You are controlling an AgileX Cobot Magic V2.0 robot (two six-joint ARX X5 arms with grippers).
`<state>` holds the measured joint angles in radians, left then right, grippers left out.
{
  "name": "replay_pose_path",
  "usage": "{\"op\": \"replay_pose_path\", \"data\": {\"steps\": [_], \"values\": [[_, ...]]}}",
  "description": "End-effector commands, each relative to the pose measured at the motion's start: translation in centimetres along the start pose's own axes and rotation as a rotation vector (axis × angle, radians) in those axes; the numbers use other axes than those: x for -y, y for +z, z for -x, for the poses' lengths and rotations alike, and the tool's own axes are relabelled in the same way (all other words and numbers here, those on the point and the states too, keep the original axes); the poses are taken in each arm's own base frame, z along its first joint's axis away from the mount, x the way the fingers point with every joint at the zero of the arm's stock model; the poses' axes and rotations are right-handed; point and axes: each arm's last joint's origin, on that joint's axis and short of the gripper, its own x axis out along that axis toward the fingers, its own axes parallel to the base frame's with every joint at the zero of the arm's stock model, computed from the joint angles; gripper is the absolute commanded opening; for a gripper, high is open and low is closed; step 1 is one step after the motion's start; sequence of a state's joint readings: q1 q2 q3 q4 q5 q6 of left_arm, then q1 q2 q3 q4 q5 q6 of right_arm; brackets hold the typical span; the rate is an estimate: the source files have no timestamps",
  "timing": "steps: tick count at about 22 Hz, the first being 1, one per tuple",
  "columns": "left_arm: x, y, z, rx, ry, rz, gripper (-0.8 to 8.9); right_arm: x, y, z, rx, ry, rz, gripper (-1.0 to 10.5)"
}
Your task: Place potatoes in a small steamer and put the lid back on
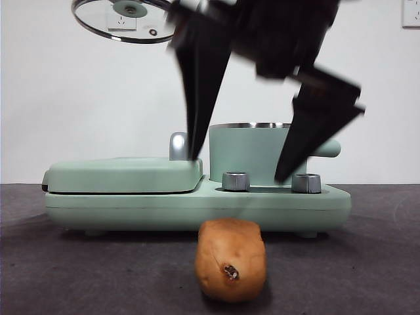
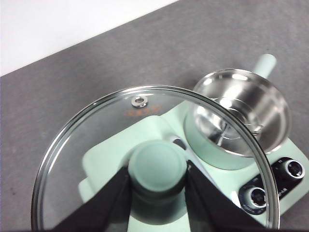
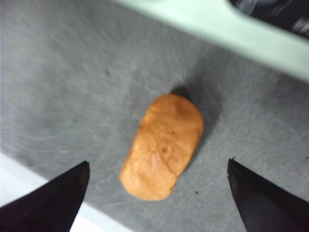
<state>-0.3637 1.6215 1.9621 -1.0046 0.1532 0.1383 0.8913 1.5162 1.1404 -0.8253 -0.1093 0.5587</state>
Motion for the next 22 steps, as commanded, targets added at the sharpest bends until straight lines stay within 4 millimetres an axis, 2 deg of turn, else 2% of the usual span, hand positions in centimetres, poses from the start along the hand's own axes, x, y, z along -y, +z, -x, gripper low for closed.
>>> {"op": "replay_pose_path", "data": {"steps": [1,5,8,9,11,12,13,15,18,22], "values": [[-0.4,0.8,1.5,0.070,0.023,-0.007,0.21,-0.7,0.2,-2.2,-0.055,-0.033,-0.003,4.6],[-1.2,0.7,1.6,0.071,0.043,0.006,0.21,-0.7,0.6,-5.6,-0.114,-0.069,-0.005,4.6],[-1.3,0.7,1.6,0.073,0.046,0.007,0.21,-0.6,0.8,-7.4,-0.139,-0.080,-0.007,4.3],[-1.3,0.7,1.6,0.074,0.046,0.007,0.21,-0.6,0.8,-7.8,-0.150,-0.082,-0.008,3.7],[-1.3,0.7,1.6,0.075,0.046,0.007,0.21,-0.6,0.7,-7.9,-0.158,-0.084,-0.010,1.7],[-1.3,0.7,1.6,0.075,0.046,0.007,0.21,-0.6,0.8,-7.8,-0.155,-0.080,-0.008,1.1],[-1.3,0.7,1.6,0.075,0.046,0.007,0.21,-0.8,0.9,-7.5,-0.165,-0.068,-0.011,0.9],[-1.3,0.7,1.6,0.075,0.046,0.007,0.21,-1.0,2.1,-6.0,-0.172,-0.074,0.003,1.0],[-1.3,0.7,1.6,0.075,0.046,0.007,0.21,-1.3,5.6,-1.5,-0.119,-0.057,0.051,1.0],[-1.3,0.8,1.6,0.082,0.047,0.006,0.21,1.1,10.4,4.4,0.014,-0.047,0.058,0.9]]}}
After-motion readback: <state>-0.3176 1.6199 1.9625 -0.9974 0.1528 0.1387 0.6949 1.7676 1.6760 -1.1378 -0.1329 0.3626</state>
